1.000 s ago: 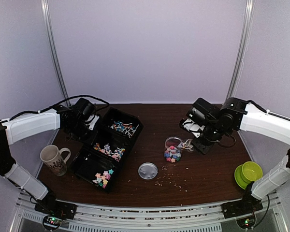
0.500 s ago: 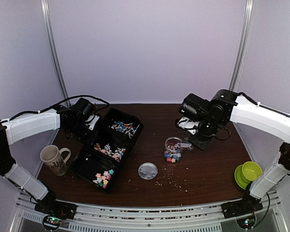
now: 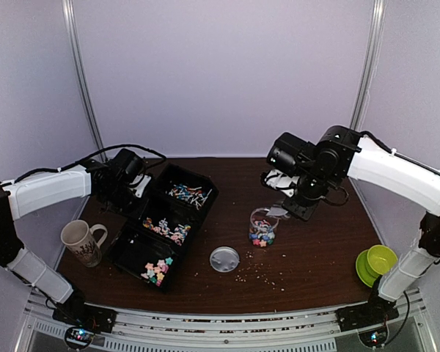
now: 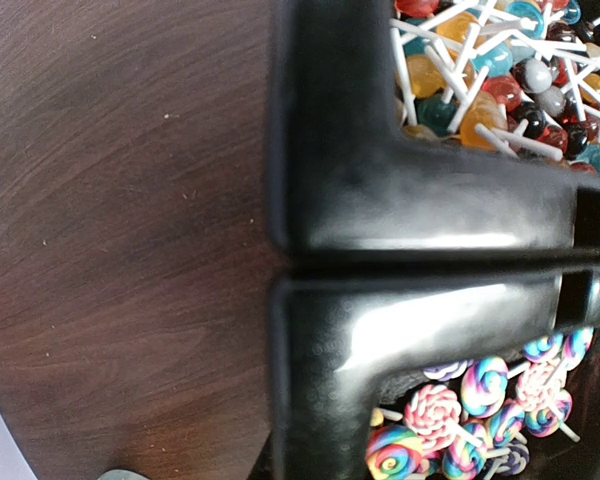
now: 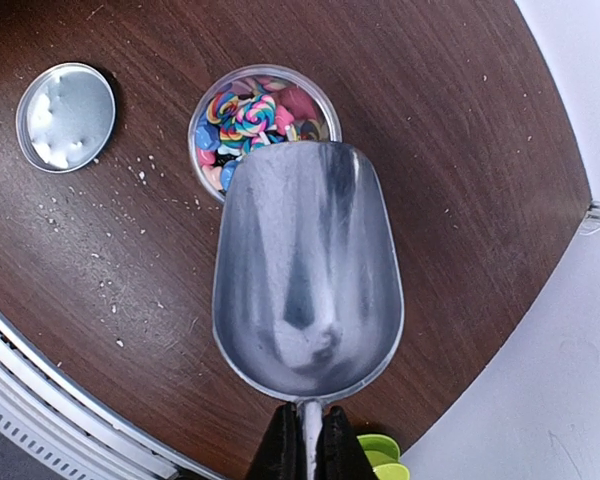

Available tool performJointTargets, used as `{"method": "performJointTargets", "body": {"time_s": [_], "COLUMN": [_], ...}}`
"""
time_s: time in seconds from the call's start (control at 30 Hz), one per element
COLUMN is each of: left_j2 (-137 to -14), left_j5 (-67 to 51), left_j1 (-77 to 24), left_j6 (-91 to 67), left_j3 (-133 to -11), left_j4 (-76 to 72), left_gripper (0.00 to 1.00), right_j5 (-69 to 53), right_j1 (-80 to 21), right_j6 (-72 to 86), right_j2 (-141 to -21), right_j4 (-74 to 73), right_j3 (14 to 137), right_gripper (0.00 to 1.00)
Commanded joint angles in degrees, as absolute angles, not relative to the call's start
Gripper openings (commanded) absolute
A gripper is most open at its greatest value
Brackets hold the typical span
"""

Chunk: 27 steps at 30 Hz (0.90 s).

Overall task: Pack the candies
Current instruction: Place the fake candies in the packing box, then scoop the fake candies from the plate.

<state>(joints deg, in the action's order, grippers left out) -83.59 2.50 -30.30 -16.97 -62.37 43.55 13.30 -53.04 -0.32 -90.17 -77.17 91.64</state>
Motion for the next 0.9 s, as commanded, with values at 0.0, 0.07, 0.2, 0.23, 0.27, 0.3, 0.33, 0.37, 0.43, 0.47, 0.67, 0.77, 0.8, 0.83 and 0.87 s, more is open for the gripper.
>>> {"method": "performJointTargets", "body": {"time_s": [0.0,0.07,0.2,0.23,0.27,0.3,0.33,0.37,0.43,0.47,0.67,0.77,0.8,0.83,0.87], "left_j2": [-81.54,-81.69,-82.75,-83.05,-83.26,-83.63,-83.95,-84.32,-84.96,-85.27,-90.97,-94.97,-95.79,-96.11,-96.1], "left_j5": [-0.83,-1.65,-3.83,-4.2,-4.55,-4.85,-5.35,-5.73,-6.43,-6.81,-22.82,-36.47,-39.27,-41.69,-43.59], "left_j1": [-29.93,-29.91,-29.91,-29.89,-29.91,-29.89,-29.88,-29.93,-29.92,-29.89,-26.7,-24.71,-24.46,-24.32,-24.34], "left_j6": [-18.22,-17.98,-17.68,-17.67,-17.6,-17.58,-17.58,-17.58,-17.58,-17.64,-19.71,-22.72,-23.56,-24.8,-25.54], "left_j3": [-66.09,-66.02,-66.16,-66.18,-66.23,-66.19,-66.23,-66.29,-66.27,-66.19,-65.07,-63.38,-62.79,-62.16,-61.35], "left_j4": [37.8,37.55,37.29,37.32,37.33,37.34,37.31,37.34,37.29,37.35,35.36,30.41,28.97,27.49,25.99], "left_gripper": [0.0,0.0,0.0,0.0,0.0,0.0,0.0,0.0,0.0,0.0,0.0,0.0,0.0,0.0,0.0], "right_j5": [16.39,16.47,16.6,16.57,16.23,15.77,15.22,14.93,14.42,13.93,7.82,2.9,2.49,2.32,2.57], "right_j1": [-53.8,-54.82,-57.01,-57.56,-58.12,-58.52,-58.95,-59.42,-59.98,-60.22,-60.41,-60.55,-60.76,-60.92,-61.16], "right_j6": [-1.7,-2.64,-4.06,-4.14,-4.19,-4.21,-4.3,-4.31,-3.93,-3.5,0.62,1.67,1.75,1.64,1.52], "right_j2": [-89.14,-88.52,-87.8,-87.92,-88.22,-88.53,-88.85,-89.16,-89.63,-89.65,-86.15,-84.42,-84.03,-83.95,-83.89], "right_j4": [-75.46,-73.33,-68.17,-67.22,-66.39,-65.74,-64.86,-64.04,-62.26,-61.26,-49.88,-46.8,-46.36,-46.43,-46.75], "right_j3": [93.72,93.86,94.05,94.49,95.24,95.94,96.66,97.37,98.45,98.64,93.88,91.83,91.46,91.34,91.43], "right_gripper": [0.0,0.0,0.0,0.0,0.0,0.0,0.0,0.0,0.0,0.0,0.0,0.0,0.0,0.0,0.0]}}
